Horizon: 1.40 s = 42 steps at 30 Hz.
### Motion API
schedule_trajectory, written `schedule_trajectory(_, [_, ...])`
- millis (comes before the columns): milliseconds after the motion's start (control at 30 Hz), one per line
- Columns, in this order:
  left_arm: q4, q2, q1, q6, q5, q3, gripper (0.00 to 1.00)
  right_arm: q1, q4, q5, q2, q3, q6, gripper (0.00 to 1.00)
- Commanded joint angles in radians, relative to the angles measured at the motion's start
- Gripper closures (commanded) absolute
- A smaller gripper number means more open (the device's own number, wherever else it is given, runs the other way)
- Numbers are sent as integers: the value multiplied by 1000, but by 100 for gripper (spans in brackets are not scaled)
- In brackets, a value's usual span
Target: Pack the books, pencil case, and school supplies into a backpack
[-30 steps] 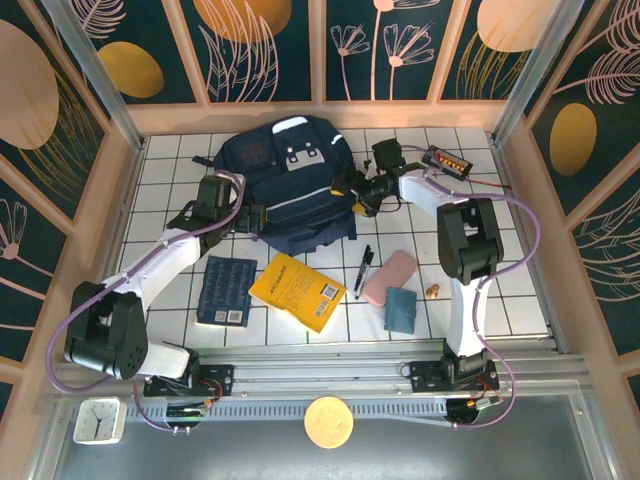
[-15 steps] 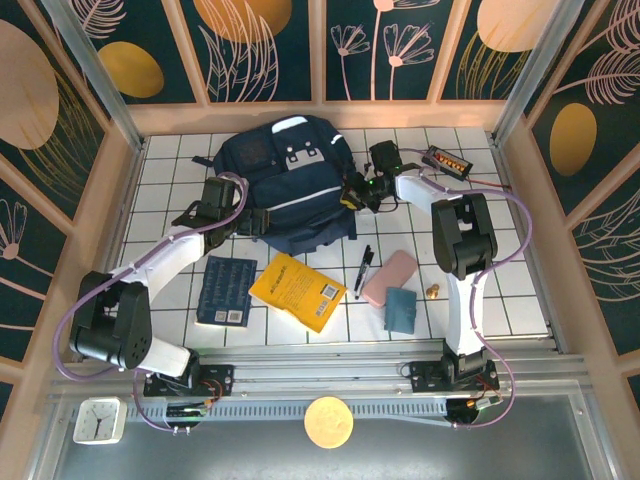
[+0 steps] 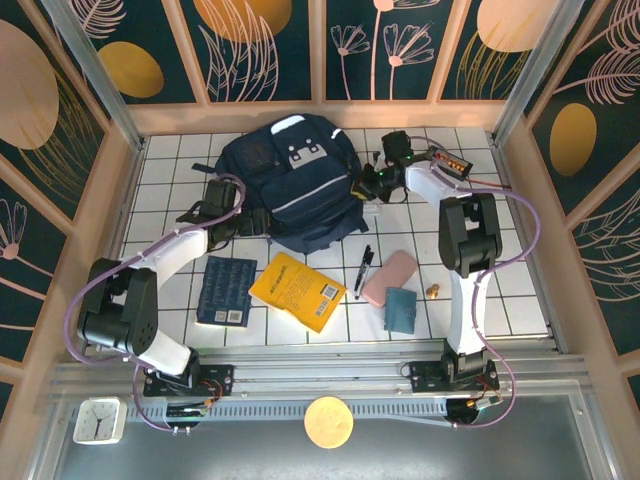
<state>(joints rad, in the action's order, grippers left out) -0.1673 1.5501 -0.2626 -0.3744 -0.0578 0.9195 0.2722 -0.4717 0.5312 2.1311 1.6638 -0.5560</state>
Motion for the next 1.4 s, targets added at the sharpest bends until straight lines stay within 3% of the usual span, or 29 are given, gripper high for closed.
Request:
schedule_trajectory(0, [131,23,93,-275,-164,-65,16,-20,-11,-11,31,64,115,100])
schedule_trajectory(200, [322,106,162,-456,-277,-82,19,-18,0,-1,32,47,121,100])
schedule_trajectory(500, [453,284,184,-559,-311,1,21,-19,10,5,39,37,109,100])
schedule_trajectory(633, [538,354,184,-613,-333,35,27,-18,12,14,53,41,103,100])
schedule_trajectory(800, [551,400,184,-618,-352,85,47,-20,10,23,74,56,103,100])
schedule_trajectory(933, [565,408,184,-613,-378,88,98,-26,12,25,90,63,102,100])
schedule_trajectory(1067, [587,359,184,-621,-367,60,100,-35,19,33,88,56,90,100])
schedule_trajectory(1100, [592,344,184,-624,-367,59,100,-36,21,37,84,52,83,97])
schedule_trajectory(1167, [606,307,184,-641,-364,40,100,-38,17,42,62,37,57,73])
schedule_trajectory(1300, [616,254,180,-661,-367,11,100,-28,-6,10,-45,-35,-43,43])
schedule_trajectory(1367, [618,244,178,-660,-376,2,100,-4,1,-6,-125,-121,-118,22])
